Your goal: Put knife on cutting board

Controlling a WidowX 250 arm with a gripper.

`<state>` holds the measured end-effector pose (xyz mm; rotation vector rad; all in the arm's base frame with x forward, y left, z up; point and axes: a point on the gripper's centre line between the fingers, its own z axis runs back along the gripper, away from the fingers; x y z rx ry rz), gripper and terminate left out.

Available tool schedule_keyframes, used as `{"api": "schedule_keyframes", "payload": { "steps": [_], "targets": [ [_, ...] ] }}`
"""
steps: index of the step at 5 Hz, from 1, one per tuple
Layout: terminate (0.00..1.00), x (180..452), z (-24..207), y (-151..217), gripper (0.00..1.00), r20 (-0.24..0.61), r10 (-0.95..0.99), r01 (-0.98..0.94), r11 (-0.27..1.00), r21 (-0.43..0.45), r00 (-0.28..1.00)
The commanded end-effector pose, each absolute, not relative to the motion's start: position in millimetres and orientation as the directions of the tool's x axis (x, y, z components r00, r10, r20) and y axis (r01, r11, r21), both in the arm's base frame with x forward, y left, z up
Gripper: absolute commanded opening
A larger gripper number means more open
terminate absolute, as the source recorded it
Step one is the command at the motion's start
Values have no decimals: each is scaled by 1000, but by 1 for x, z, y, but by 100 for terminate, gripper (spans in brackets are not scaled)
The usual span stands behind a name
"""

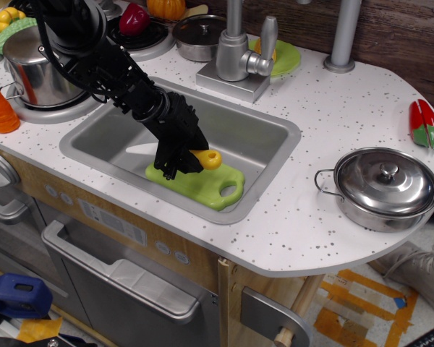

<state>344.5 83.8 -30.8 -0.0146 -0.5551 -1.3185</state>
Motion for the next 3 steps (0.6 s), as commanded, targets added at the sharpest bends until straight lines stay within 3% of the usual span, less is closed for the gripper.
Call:
{"api": "schedule_keyframes", "payload": {
  "steps": [1, 2, 3],
  "targets": [
    [0, 354, -20, 88, 100, 384, -917, 905, 253, 342, 111],
    [0, 354, -20, 88, 100, 384, -917, 905, 253, 342, 111],
    [100, 354, -20, 88, 100, 384, -917, 905, 253, 342, 111]
  ]
}}
